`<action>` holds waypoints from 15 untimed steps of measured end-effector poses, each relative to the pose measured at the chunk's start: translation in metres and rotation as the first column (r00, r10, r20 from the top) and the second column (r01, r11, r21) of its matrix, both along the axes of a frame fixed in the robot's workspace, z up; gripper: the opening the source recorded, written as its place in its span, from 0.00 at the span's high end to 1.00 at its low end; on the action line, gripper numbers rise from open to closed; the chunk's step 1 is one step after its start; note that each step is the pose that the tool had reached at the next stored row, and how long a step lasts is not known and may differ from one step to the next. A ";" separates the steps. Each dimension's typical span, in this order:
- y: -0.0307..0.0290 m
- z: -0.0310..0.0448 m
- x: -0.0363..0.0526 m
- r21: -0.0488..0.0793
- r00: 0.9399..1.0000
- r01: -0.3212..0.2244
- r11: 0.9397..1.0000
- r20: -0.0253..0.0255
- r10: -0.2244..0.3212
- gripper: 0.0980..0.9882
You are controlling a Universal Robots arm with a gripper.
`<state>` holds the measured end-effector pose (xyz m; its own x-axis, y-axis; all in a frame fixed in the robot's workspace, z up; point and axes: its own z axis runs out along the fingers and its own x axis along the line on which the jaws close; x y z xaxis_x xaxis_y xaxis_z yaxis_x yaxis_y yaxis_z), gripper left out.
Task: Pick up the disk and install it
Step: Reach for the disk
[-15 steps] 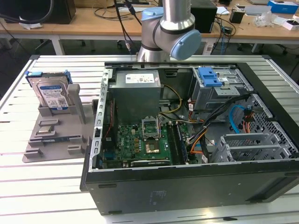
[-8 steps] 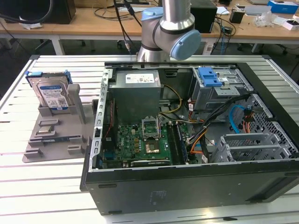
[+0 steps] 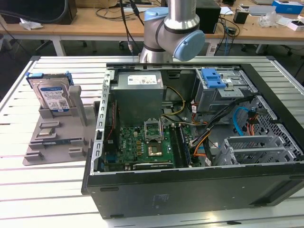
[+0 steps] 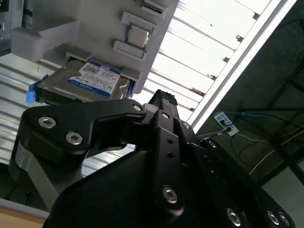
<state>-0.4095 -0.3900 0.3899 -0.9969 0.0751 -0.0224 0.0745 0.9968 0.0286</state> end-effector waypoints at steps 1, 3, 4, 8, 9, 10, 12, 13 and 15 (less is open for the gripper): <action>0.0021 0.0001 0.0016 -0.002 1.000 0.000 1.000 0.000 0.000 0.99; 0.0074 0.0000 0.0037 -0.006 1.000 0.000 1.000 0.000 0.000 0.99; 0.0113 -0.0001 0.0044 -0.008 1.000 0.000 1.000 0.000 0.000 0.99; 0.0338 -0.0001 0.0057 -0.021 1.000 0.000 1.000 0.000 0.000 0.99; 0.0341 -0.0001 0.0057 -0.021 1.000 0.000 1.000 0.000 0.000 0.99; 0.0341 -0.0001 0.0057 -0.021 1.000 0.000 1.000 0.000 0.000 0.99; 0.0341 0.0000 0.0058 -0.022 1.000 0.000 1.000 0.000 0.000 0.99; 0.0341 0.0000 0.0058 -0.022 1.000 0.000 1.000 0.000 0.000 0.99; 0.0342 0.0000 0.0057 -0.022 1.000 0.000 1.000 0.000 0.000 0.99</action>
<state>-0.4038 -0.3558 0.3899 -0.9969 0.0744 -0.0239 0.0742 0.9972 0.0072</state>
